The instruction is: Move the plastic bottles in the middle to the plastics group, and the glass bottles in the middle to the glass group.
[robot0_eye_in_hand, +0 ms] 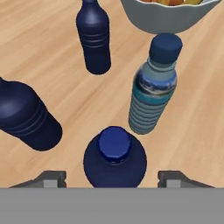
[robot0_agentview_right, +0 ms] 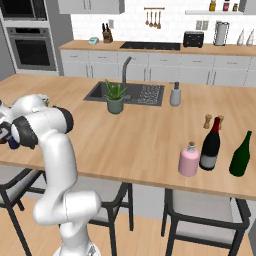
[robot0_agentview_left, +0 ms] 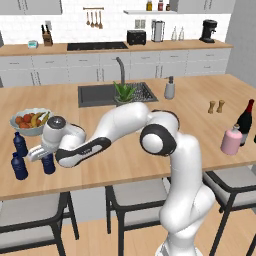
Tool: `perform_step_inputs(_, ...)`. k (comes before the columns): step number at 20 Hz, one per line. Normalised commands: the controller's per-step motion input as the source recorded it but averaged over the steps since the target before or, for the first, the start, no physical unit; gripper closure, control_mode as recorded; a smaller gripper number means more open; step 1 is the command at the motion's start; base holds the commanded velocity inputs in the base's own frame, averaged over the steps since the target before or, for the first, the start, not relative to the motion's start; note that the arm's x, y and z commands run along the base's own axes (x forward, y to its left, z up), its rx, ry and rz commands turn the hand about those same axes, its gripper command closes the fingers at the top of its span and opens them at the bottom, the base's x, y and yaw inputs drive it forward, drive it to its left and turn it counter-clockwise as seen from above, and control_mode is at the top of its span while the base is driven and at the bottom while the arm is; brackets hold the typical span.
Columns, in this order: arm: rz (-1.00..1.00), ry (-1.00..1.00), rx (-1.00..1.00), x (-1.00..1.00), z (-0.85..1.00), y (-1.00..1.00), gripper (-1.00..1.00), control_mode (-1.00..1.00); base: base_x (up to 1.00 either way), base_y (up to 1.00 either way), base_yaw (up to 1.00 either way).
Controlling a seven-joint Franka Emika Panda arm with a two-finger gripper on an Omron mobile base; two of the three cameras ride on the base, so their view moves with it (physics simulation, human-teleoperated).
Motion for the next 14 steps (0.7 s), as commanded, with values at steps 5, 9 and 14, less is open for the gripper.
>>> perform_step_inputs(5,-0.01,-0.01,0.0,-0.26,0.38,-0.22,-1.0,-1.0,0.0,0.0,0.0)
perform_step_inputs(9,-0.04,0.0,0.02,-0.82,1.0,-0.63,-1.0,-1.0,0.0,0.0,0.0)
perform_step_inputs(14,-0.11,0.04,0.0,-0.71,1.0,-0.95,-1.0,-1.0,0.0,0.0,0.0)
